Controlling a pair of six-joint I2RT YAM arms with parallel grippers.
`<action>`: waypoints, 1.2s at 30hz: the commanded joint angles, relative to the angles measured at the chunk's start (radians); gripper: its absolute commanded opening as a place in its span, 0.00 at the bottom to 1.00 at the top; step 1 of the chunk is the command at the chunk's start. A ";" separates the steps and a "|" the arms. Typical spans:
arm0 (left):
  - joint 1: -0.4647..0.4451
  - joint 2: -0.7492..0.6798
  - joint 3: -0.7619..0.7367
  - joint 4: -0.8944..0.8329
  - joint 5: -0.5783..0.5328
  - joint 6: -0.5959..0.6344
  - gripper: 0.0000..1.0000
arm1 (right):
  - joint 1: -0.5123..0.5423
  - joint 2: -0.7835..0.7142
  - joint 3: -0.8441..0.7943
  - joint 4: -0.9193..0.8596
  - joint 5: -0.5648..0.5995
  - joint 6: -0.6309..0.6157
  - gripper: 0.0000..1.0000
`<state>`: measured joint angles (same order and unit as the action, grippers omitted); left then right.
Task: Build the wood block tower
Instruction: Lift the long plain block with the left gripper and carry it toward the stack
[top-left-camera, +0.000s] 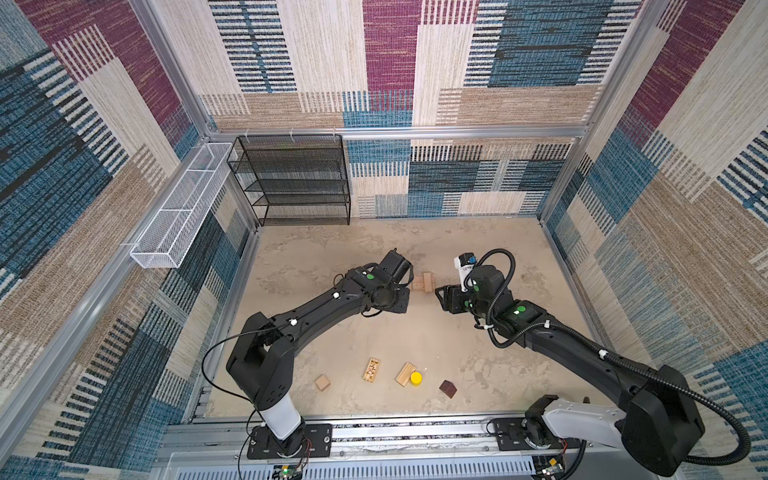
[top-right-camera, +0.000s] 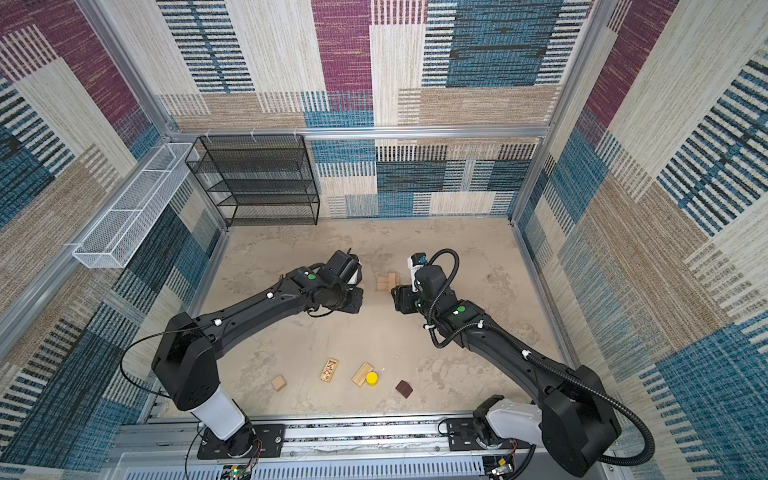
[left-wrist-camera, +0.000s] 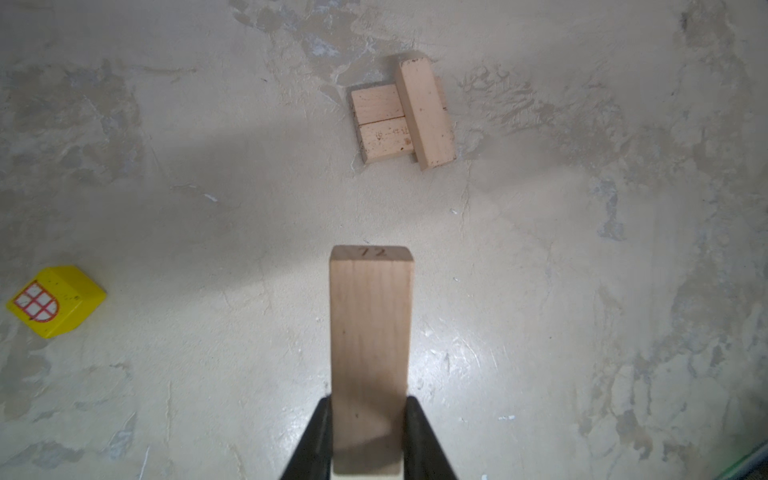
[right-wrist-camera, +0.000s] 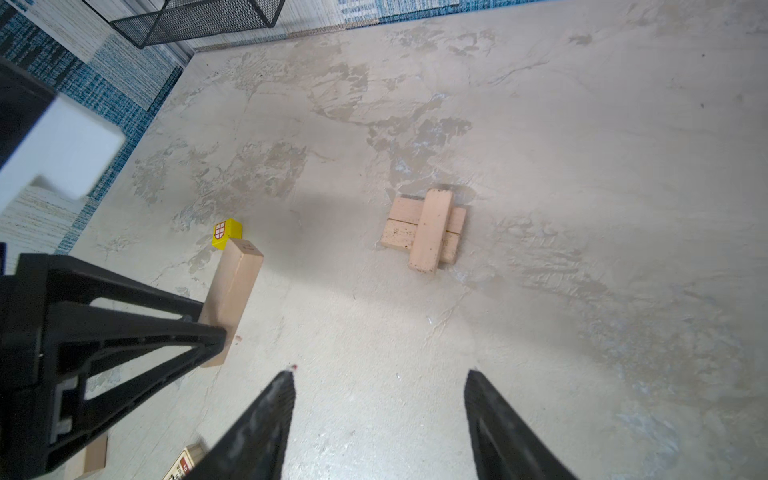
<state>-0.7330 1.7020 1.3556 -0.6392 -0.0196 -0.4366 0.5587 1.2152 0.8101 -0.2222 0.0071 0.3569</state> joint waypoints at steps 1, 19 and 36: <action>0.004 0.015 0.022 0.012 0.023 0.021 0.00 | 0.000 -0.008 -0.009 0.036 0.019 0.001 0.67; 0.041 0.076 0.078 0.039 0.065 0.025 0.00 | -0.001 0.015 0.013 0.044 0.059 -0.029 0.67; 0.066 0.147 0.139 0.064 0.109 0.022 0.00 | -0.002 -0.013 0.018 0.045 0.110 -0.042 0.67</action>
<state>-0.6697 1.8458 1.4868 -0.5903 0.0700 -0.4332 0.5568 1.2057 0.8135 -0.2005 0.0971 0.3241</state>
